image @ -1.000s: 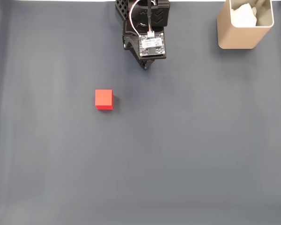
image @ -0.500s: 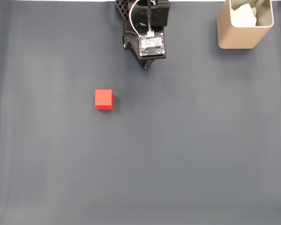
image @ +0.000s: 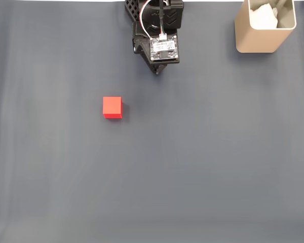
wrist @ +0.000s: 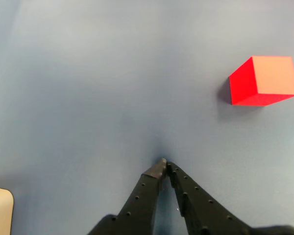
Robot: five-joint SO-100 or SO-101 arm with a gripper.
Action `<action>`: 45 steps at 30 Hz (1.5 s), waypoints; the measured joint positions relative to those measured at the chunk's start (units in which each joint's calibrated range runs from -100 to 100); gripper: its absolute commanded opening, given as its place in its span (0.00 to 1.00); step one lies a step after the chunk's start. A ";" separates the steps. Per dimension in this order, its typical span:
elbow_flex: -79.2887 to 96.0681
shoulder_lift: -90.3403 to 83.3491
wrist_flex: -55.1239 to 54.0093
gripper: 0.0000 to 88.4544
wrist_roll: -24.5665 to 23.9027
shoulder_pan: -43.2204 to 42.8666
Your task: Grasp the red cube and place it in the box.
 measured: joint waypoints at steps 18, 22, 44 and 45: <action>0.00 0.00 0.00 0.00 0.29 0.00; 0.00 0.00 -1.06 0.00 0.59 0.00; -4.01 2.14 -29.16 0.00 -2.98 -0.30; -5.19 2.85 -29.98 0.00 -3.13 -0.53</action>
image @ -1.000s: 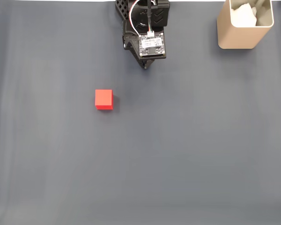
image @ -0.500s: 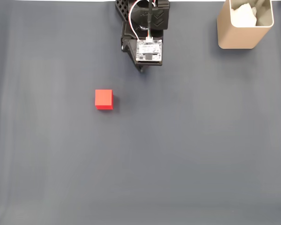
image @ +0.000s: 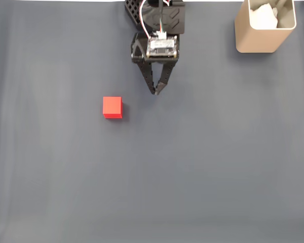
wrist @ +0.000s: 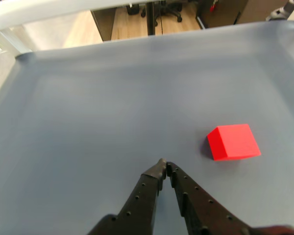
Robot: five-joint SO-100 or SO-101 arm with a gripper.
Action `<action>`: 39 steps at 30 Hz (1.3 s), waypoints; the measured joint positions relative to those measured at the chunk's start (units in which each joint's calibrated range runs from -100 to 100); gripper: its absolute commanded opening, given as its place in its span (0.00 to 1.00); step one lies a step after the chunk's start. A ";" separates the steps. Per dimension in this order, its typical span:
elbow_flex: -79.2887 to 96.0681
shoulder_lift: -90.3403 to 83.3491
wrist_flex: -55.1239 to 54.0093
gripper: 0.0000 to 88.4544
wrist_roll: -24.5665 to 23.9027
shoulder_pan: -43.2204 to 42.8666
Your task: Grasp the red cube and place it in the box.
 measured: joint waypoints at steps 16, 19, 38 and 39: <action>-30.05 22.92 1.14 0.02 -0.44 0.45; -34.88 26.66 3.66 0.01 0.54 2.10; -52.55 42.71 19.66 0.03 8.40 19.92; -53.37 43.60 20.06 0.04 8.60 20.67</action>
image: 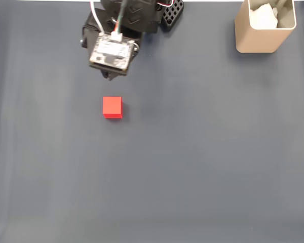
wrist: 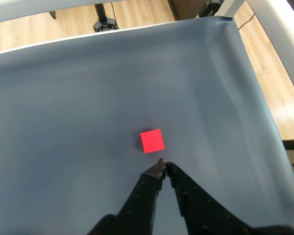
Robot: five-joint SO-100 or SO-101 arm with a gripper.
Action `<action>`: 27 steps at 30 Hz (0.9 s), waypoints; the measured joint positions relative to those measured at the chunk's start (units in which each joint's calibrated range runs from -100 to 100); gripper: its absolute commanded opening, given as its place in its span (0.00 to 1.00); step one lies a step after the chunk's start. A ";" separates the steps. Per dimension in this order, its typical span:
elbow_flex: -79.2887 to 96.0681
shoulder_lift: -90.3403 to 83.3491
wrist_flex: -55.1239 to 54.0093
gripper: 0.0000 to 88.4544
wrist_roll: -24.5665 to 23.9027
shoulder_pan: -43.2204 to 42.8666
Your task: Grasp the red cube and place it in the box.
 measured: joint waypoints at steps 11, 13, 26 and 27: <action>-5.83 8.47 2.19 0.23 3.13 4.58; -6.65 9.54 3.01 0.26 4.40 4.58; -6.92 13.82 1.87 0.38 6.94 2.03; -6.92 14.27 0.97 0.38 6.89 2.03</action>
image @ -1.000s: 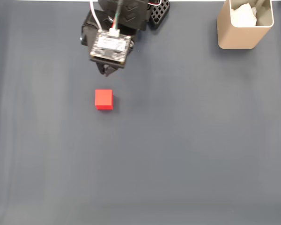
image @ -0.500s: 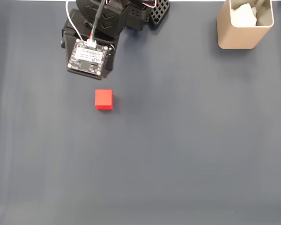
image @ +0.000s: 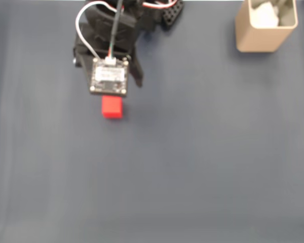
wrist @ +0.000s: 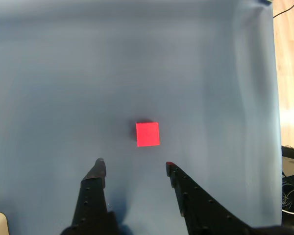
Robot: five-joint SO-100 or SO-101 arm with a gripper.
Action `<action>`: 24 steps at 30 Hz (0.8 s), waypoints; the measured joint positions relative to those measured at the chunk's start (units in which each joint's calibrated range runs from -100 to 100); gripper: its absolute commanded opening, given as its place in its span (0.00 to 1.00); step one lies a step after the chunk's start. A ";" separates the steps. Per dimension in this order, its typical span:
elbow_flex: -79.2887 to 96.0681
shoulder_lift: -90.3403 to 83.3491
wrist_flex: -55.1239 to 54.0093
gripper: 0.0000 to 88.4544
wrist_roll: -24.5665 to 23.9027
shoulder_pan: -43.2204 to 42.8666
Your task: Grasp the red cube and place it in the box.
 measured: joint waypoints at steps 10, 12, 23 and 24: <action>2.55 3.66 -13.08 0.41 -2.00 -0.15; 3.46 4.01 -14.87 0.41 -2.44 -0.15; 17.12 0.36 -23.88 0.42 -3.32 1.05; 18.03 -0.09 -24.45 0.42 -3.08 1.05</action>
